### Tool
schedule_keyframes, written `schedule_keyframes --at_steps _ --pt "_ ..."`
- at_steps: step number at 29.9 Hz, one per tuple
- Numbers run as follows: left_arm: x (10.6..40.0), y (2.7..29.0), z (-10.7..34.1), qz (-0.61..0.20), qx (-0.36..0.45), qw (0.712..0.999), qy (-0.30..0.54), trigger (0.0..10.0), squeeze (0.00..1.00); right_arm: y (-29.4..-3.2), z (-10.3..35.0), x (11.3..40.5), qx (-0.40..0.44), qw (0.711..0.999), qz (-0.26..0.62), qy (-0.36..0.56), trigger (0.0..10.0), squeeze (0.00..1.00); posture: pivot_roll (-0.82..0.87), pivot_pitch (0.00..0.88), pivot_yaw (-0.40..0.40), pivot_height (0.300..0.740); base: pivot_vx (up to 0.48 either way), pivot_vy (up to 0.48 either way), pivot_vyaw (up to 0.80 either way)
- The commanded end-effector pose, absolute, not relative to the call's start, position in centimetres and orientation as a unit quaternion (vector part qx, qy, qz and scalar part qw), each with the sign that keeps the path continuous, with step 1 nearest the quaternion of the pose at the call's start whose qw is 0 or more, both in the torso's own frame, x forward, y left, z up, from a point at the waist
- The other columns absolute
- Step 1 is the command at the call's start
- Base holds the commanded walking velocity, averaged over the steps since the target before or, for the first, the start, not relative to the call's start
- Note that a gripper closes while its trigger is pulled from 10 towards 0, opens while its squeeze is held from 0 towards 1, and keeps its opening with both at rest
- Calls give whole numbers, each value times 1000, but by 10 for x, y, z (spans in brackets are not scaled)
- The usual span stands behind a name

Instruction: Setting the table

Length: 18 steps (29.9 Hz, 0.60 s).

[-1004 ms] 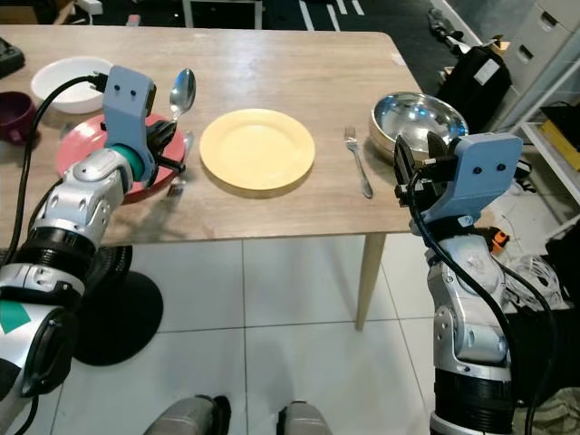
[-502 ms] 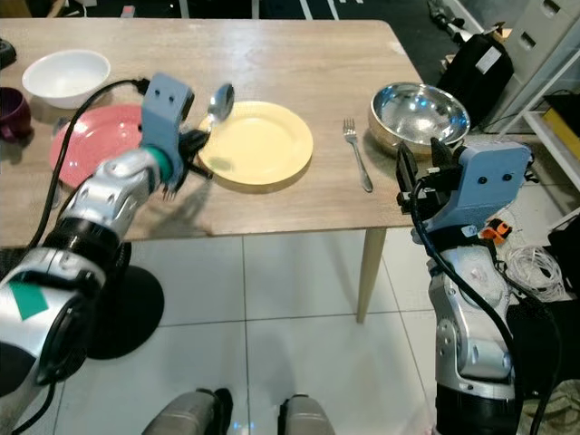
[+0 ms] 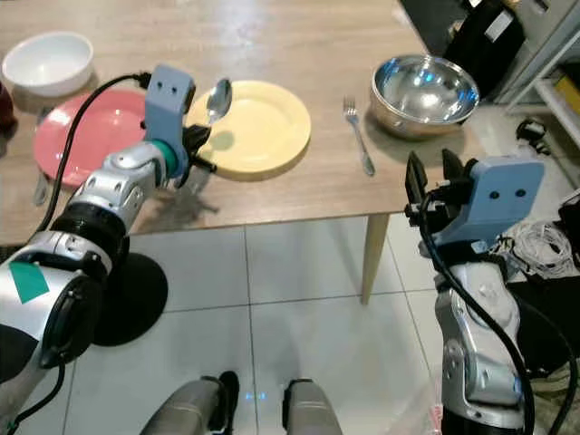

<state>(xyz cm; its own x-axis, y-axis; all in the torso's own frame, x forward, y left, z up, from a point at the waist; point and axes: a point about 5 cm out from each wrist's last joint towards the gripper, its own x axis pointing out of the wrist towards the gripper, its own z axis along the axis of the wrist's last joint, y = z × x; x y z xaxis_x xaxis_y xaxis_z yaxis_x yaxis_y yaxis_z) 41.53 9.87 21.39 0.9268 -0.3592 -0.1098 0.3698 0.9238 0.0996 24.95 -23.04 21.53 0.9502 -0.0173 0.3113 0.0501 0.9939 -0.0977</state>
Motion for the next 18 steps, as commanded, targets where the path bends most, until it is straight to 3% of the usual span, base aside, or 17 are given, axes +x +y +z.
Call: schedule_keyframes --at_steps 1,4,5,8,9,13,16,17,18 --pt "417 96 218 -180 50 982 37 10000 0 -232 215 243 -46 987 -28 -154 10000 0 -101 182 105 740 0 0 0" --pt "419 97 222 -164 43 985 31 10000 0 -233 215 240 -47 987 -33 -152 10000 0 -110 189 106 740 0 0 0" --pt "419 96 224 -157 39 986 31 10000 263 -234 215 238 -47 987 -35 -151 10000 0 -114 191 106 740 0 0 0" --pt "420 96 225 -154 36 987 31 10000 263 -234 215 237 -47 987 -36 -150 10000 0 -115 191 105 740 0 0 0" --pt "420 95 226 -155 32 987 30 10000 1000 -234 215 237 -47 987 -37 -148 10000 0 -117 190 104 740 0 0 0" --pt "420 93 235 -164 18 986 0 10000 1000 -234 215 236 -47 987 -39 -148 10000 0 -116 183 102 740 0 0 0" --pt "419 91 255 -171 9 982 -83 10000 1000 -234 216 238 -45 987 -39 -150 10000 0 -102 171 98 740 0 0 0" --pt "418 93 264 -159 9 980 -121 10000 953 -234 217 239 -43 987 -38 -151 10000 0 -100 169 98 740 0 0 0" --pt "417 97 270 -144 17 979 -146 10000 0 -233 216 240 -42 987 -36 -152 10000 0 -93 161 97 740 0 0 0"
